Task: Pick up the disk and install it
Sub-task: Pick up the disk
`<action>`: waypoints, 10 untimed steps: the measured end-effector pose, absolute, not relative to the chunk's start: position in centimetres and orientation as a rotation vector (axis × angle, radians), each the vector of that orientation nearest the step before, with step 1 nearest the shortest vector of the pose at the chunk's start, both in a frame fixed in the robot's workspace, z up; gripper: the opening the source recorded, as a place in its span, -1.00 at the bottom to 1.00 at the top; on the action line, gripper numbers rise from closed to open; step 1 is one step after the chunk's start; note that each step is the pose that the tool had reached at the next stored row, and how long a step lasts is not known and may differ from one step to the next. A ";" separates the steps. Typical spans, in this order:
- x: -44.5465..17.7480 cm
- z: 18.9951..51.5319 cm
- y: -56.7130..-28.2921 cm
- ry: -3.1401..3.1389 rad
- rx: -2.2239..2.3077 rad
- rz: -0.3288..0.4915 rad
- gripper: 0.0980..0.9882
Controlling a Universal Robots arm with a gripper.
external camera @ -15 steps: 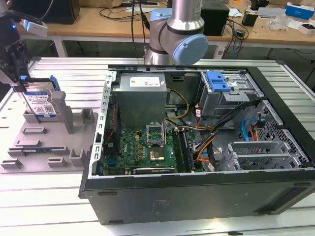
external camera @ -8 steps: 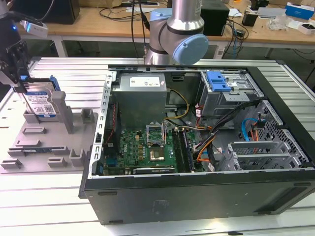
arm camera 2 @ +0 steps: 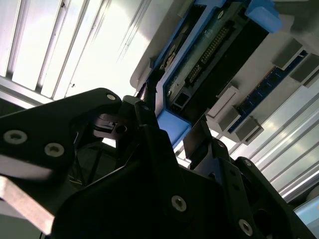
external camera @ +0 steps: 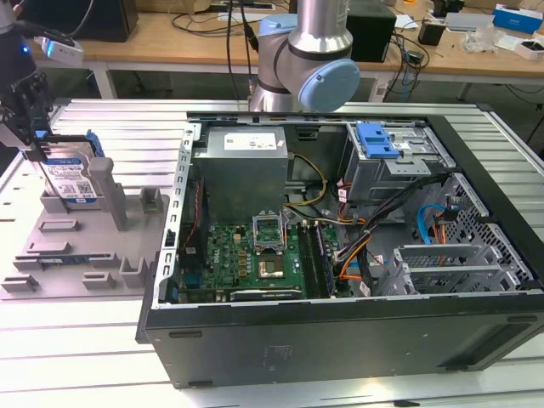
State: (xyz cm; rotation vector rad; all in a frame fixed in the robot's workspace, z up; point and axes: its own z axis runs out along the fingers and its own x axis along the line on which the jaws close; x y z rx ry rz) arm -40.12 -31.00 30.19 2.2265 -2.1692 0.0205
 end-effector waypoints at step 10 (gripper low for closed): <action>-40.1 30.1 -31.0 -2.169 2.227 0.020 -0.33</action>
